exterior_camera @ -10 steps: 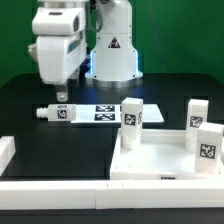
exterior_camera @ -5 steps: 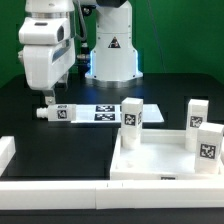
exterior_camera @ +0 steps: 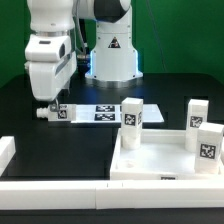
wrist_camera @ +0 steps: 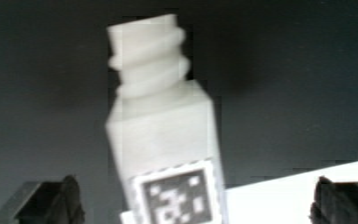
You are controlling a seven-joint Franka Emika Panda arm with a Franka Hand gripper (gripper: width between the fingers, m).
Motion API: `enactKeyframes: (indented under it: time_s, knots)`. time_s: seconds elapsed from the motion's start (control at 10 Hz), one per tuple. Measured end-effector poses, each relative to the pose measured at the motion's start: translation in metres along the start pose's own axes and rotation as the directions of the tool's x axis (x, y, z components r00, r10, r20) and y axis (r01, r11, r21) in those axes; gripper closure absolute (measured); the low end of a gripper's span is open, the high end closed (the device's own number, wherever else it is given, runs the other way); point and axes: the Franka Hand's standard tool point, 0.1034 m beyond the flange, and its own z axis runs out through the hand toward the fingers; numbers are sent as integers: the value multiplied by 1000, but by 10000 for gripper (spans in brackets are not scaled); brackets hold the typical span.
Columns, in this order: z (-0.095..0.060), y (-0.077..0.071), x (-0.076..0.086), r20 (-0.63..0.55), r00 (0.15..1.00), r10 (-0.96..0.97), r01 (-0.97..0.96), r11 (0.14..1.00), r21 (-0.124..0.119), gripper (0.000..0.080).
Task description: Assemble square table
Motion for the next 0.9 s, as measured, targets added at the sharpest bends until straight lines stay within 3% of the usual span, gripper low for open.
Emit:
enactKeyframes:
  time_s: [0.2,0.5,0.6,0.7,0.8,0.9]
  knots:
    - [13,-1,-4,8,1000,3,-4,1000,17,151]
    - [15,1,-9,12,1000,15,-15,1000,17,151]
    - [16,1,-9,12,1000,19,-20,1000,17,263]
    - [16,1,-9,12,1000,24,-24,1000,18,263]
    - [16,1,-9,12,1000,27,-27,999,17,465]
    - [16,1,-9,12,999,51,-51,999,17,515]
